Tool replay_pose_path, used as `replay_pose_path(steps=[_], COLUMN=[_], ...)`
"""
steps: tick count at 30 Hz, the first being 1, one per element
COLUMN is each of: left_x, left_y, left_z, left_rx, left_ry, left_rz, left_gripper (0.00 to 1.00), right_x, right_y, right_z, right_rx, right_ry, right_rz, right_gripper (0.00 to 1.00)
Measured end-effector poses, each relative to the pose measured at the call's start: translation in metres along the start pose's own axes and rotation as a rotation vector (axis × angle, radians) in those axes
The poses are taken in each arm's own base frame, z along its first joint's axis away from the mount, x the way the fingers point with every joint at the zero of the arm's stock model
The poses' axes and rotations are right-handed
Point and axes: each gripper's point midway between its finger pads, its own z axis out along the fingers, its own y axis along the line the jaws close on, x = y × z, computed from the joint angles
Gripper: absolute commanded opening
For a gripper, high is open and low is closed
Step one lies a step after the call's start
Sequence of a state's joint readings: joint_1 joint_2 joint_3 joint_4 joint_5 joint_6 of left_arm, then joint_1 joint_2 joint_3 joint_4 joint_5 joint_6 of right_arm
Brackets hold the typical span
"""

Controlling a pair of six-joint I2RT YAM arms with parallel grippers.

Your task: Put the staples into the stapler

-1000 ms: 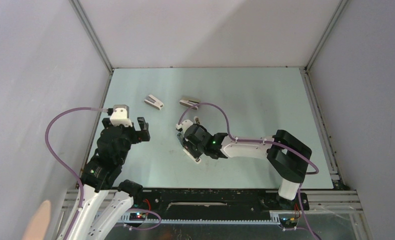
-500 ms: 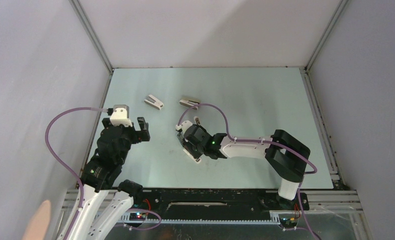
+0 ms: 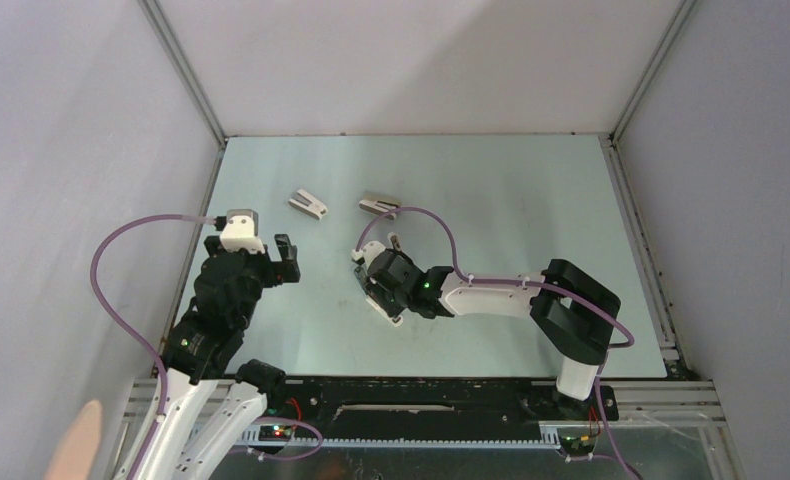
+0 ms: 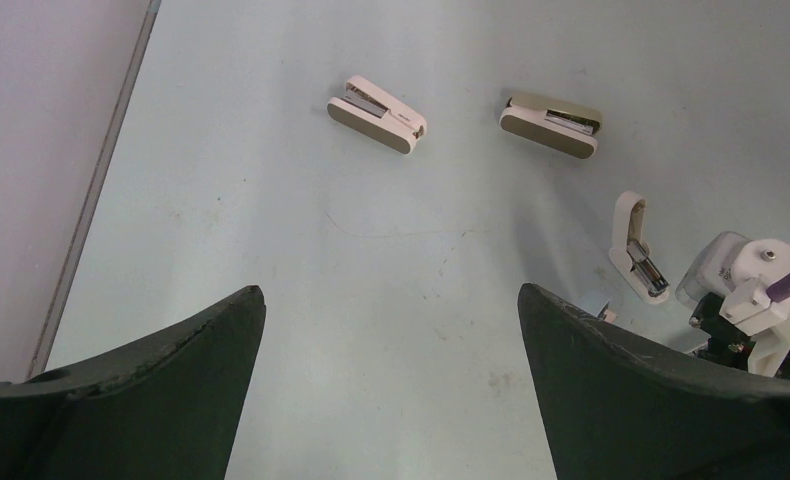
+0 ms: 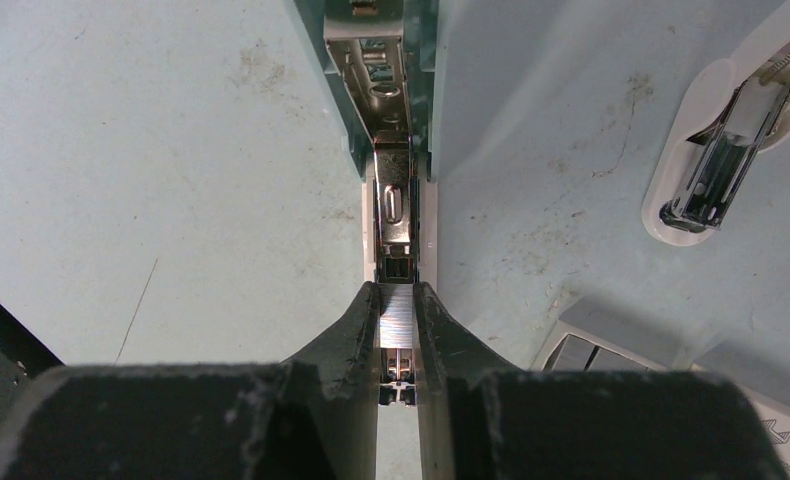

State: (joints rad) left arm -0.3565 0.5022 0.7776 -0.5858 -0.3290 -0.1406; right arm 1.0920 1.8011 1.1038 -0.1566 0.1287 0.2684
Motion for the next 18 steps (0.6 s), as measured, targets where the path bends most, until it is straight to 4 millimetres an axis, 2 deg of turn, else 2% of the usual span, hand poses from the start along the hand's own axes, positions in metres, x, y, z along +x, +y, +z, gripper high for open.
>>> replay_pose_path(steps=[18], left_x=[0.0001], left_y=[0.0011], left_z=[0.0005], left_rx=[-0.005], left_ry=[0.001], left_rz=[-0.001], left_gripper=[1.0], right_x=[0.0038], right_y=[0.0002], right_z=[0.0021], right_rx=[-0.004], right_ry=[-0.004], right_rz=[-0.022], right_gripper=[0.2])
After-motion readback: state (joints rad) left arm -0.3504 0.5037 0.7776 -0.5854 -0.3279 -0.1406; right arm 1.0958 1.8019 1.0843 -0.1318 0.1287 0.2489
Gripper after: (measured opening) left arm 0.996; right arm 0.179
